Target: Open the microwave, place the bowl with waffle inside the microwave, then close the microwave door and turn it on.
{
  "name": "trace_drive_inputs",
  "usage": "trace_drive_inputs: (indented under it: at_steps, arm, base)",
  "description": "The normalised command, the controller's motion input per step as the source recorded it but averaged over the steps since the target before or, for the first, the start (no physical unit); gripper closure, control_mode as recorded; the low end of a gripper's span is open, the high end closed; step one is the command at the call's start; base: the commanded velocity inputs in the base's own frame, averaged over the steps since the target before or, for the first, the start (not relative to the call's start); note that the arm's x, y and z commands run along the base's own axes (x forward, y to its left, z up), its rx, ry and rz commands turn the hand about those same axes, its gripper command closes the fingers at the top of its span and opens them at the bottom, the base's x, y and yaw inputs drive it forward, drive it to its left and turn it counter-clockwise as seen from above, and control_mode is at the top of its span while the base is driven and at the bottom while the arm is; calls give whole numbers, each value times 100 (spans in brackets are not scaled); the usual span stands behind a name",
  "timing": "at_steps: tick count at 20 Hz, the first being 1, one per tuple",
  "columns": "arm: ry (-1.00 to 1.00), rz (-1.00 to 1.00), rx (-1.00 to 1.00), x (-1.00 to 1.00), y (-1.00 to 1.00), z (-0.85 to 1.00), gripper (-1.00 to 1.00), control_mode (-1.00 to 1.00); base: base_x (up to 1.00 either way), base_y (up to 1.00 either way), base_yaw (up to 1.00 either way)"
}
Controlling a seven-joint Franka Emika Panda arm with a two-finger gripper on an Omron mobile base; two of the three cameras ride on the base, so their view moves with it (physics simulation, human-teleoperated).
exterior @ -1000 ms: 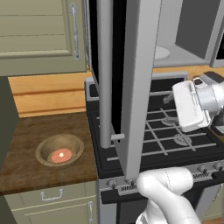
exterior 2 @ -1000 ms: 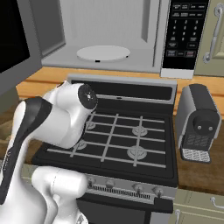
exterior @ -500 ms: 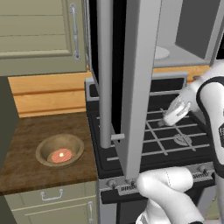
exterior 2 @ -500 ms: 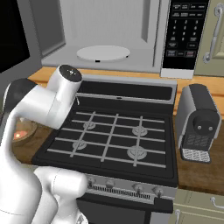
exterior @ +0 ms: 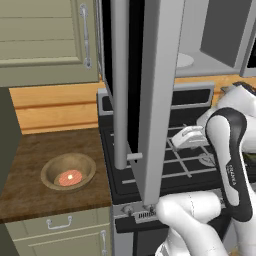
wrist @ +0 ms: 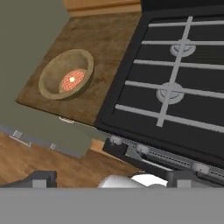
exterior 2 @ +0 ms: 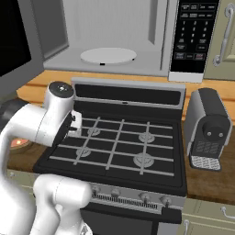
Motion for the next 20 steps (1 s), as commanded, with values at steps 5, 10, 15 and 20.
trace_drive_inputs:
  at_steps: [5, 10, 15, 20]
  arm:
    - [0, -15, 0, 29, 7, -11, -100, -100]
    - [4, 0, 0, 39, 9, -15, -100, -100]
    - [7, 0, 0, 29, 35, -23, -100, -100]
    - [13, 0, 3, 25, 47, -30, -100, -100]
  base:
    - [0, 0, 0]
    - [0, 0, 0]
    - [0, 0, 0]
    - [0, 0, 0]
